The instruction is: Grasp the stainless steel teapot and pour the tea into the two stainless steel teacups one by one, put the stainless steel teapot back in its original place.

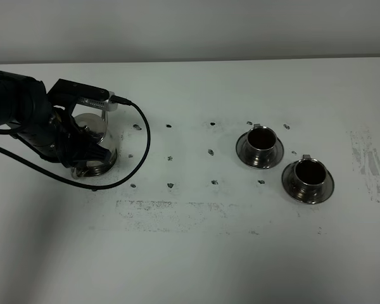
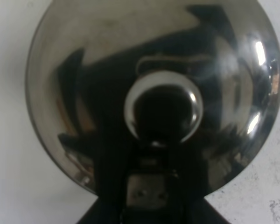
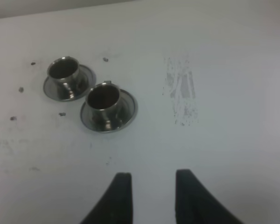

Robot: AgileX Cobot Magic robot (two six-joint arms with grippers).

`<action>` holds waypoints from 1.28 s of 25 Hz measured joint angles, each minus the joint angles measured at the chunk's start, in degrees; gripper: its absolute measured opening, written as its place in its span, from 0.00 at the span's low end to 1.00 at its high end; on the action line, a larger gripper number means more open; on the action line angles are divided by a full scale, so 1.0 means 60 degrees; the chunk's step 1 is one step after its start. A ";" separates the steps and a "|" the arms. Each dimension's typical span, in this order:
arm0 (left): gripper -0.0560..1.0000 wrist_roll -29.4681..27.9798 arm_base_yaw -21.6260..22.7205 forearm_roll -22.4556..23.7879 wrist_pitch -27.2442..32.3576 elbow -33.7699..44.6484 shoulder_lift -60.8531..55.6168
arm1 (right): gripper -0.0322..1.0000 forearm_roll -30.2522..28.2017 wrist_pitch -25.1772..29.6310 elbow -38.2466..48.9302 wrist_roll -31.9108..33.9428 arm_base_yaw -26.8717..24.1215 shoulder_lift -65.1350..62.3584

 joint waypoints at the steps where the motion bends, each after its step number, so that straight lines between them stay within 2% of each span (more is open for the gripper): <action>1: 0.24 0.0008 0.0000 -0.0007 0.0000 0.0000 0.0000 | 0.24 0.0000 0.0000 0.0000 0.0000 0.0000 0.0000; 25: 0.24 -0.0041 0.0000 -0.0140 0.0312 0.0000 -0.0125 | 0.24 0.0000 0.0000 0.0000 -0.0003 0.0000 0.0000; 32: 0.39 -0.0141 0.0000 -0.0140 0.0294 0.0000 -0.0172 | 0.24 0.0000 0.0000 0.0000 0.0006 0.0000 0.0000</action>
